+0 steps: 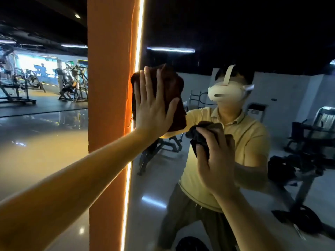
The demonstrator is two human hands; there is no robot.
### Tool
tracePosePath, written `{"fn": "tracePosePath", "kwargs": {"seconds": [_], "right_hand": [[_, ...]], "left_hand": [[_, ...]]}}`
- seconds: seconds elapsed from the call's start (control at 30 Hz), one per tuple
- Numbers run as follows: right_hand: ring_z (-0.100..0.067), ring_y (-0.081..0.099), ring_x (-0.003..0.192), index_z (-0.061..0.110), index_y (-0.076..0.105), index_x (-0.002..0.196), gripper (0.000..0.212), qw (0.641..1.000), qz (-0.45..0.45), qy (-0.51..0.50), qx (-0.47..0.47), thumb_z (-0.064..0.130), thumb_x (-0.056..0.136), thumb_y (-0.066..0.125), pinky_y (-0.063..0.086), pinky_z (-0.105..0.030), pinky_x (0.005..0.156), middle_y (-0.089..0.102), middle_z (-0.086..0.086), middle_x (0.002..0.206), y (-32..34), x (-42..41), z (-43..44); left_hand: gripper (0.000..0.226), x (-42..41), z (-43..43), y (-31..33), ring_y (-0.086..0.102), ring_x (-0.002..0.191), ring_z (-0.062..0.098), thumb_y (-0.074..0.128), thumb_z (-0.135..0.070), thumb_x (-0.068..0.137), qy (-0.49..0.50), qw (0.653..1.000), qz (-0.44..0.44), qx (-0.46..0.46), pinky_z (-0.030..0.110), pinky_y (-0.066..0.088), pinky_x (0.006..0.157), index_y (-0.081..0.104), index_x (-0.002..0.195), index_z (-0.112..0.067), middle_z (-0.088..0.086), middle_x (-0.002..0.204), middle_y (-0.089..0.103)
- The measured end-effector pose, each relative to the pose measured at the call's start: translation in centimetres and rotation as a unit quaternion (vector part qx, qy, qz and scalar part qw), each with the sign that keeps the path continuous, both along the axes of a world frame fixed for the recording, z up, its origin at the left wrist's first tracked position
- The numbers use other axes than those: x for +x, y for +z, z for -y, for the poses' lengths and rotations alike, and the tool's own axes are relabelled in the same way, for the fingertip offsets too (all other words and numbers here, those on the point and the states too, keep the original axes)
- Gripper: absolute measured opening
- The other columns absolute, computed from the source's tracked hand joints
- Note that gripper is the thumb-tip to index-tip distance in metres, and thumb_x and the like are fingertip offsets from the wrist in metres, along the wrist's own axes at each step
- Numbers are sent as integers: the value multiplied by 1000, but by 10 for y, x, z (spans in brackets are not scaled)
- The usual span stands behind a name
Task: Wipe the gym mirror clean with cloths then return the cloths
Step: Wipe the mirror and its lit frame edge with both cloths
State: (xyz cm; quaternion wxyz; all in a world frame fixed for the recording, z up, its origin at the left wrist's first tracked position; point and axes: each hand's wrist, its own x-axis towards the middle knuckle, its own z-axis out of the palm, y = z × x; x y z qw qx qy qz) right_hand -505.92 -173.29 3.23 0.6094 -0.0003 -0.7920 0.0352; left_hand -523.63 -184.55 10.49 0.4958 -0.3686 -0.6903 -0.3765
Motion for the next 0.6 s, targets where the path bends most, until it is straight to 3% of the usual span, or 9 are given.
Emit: {"fn": "tracePosePath", "kwargs": {"seconds": [0.07, 0.13, 0.3, 0.4, 0.5, 0.6], "right_hand": [[-28, 59, 114, 16, 61, 135, 37, 1000, -16, 8, -19, 19, 98, 53, 44, -40, 95, 62, -6, 129, -6, 2, -1], [-29, 59, 114, 16, 59, 135, 38, 1000, -20, 11, -21, 19, 98, 53, 45, -39, 96, 62, -7, 128, -15, 5, -5], [-33, 59, 111, 8, 66, 129, 36, 1000, 15, -5, 6, 19, 96, 54, 44, -43, 94, 63, -11, 123, -44, 4, -3], [-30, 58, 115, 9, 66, 129, 36, 999, 46, 4, 18, 17, 96, 56, 49, -51, 92, 63, -11, 124, -60, 4, 3], [-29, 59, 117, 10, 65, 130, 36, 998, 62, 15, 20, 18, 97, 55, 49, -54, 92, 63, -9, 125, -68, 5, 2], [-32, 60, 120, 10, 65, 131, 36, 997, 63, 27, -30, 18, 97, 56, 49, -56, 93, 64, -10, 128, -65, 4, 6]], "left_hand": [[81, 11, -20, -7, 1, 161, 44, 29, -57, 107, -20, 999, -29, 29, 58, 0, 130, 14, 166, -4, 28, 172, 3], [79, 13, -30, -51, 2, 161, 43, 28, -57, 107, -40, 995, -86, -5, 60, -2, 129, 13, 167, -6, 26, 173, 2], [76, -19, 10, -229, -2, 161, 40, 30, -55, 110, -13, 969, -168, -179, 62, -3, 128, -1, 169, -18, 19, 175, -6], [77, -35, 55, -300, -1, 161, 39, 38, -46, 108, 19, 941, -183, -285, 64, 8, 127, 1, 169, -17, 18, 175, -5], [66, -36, 60, -281, 11, 161, 39, 35, -42, 113, -20, 947, -157, -279, 65, 24, 122, 9, 169, -17, 18, 175, 7], [68, -21, 36, -196, 14, 160, 42, 36, -47, 112, -49, 975, -125, -178, 66, 20, 125, 13, 166, -11, 24, 172, 11]]}}
